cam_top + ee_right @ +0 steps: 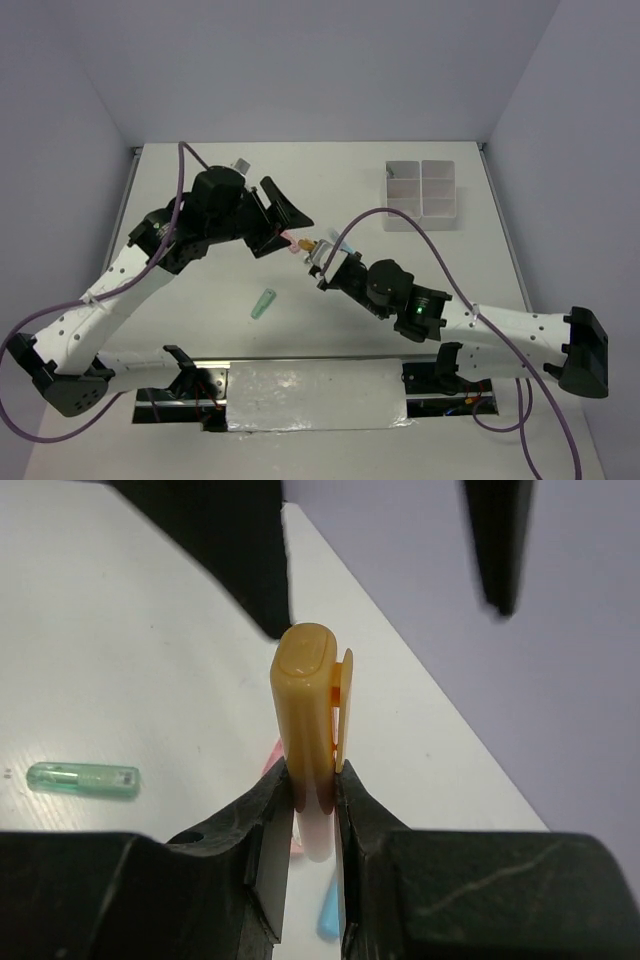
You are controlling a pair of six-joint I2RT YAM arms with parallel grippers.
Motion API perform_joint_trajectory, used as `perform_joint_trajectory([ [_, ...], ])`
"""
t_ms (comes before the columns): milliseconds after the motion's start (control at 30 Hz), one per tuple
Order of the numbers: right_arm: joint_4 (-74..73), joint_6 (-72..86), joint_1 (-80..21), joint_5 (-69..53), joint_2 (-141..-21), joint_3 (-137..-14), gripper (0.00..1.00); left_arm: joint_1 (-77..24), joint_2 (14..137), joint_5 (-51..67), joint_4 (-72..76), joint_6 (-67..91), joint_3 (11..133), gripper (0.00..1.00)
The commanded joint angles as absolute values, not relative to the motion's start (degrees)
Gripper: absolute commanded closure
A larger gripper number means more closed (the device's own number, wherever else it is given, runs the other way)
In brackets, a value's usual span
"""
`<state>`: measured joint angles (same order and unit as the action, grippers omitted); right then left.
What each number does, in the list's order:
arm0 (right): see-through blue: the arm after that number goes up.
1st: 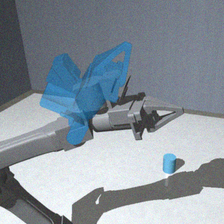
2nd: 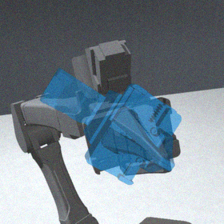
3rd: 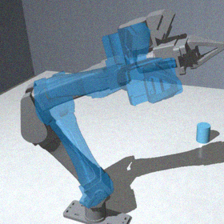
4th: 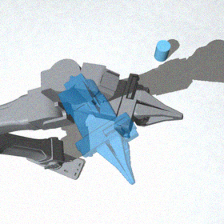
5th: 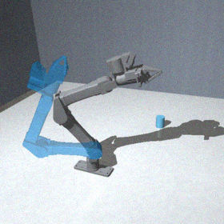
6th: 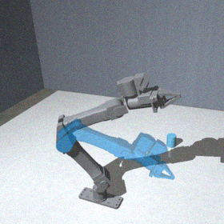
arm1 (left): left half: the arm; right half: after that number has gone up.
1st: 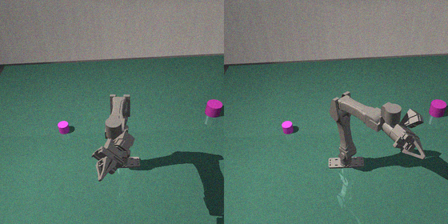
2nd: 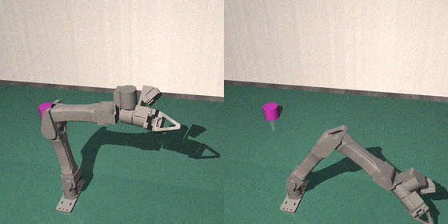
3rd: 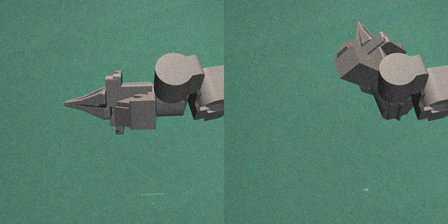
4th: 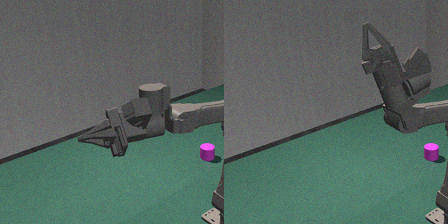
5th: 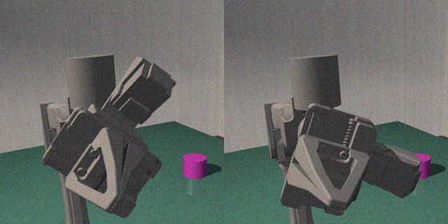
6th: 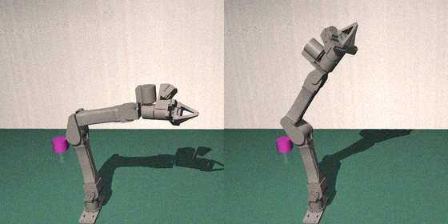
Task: Sort the stationery into containers
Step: Place the pen in the storage box.
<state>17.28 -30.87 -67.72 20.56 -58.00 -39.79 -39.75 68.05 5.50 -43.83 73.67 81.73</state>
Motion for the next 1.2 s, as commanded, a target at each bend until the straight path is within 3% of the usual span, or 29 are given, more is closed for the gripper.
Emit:
perform_joint_trajectory([
  [0,23.2,-26.81,-67.5,19.69,-55.2,-37.88,1.0,-38.85,67.41,3.34,-38.43,72.33,85.43,0.16],
  [200,24.17,-22.24,-63.99,18.02,-52.91,-35.43,1.0,-36.92,68.64,1.42,-38.05,69.8,87.36,0.13],
  [367,23.91,-14.35,-55.75,14.34,-49.4,-33.05,1.0,-34.89,65.06,-13.49,-41.91,59.0,89.12,0.01],
  [467,22.51,-10.3,-52.83,12.04,-48.34,-33.31,1.0,-34.63,60.93,-19.4,-42.1,53.11,86.4,0.0],
  [800,14.77,4.99,-43.25,17.84,-49.48,-38.93,1.0,-34.45,50.1,-27.59,-47.28,32.27,75.68,0.01],
  [1033,6.36,16.42,-31.57,23.37,-54.83,-47.8,1.0,-34.45,39.03,-25.58,-37.1,30.06,56.54,0.01],
  [1167,-2.28,26.18,-21.29,28.47,-63.34,-54.75,1.0,-34.01,37.0,-26.1,-37.16,30.76,53.34,0.01],
])
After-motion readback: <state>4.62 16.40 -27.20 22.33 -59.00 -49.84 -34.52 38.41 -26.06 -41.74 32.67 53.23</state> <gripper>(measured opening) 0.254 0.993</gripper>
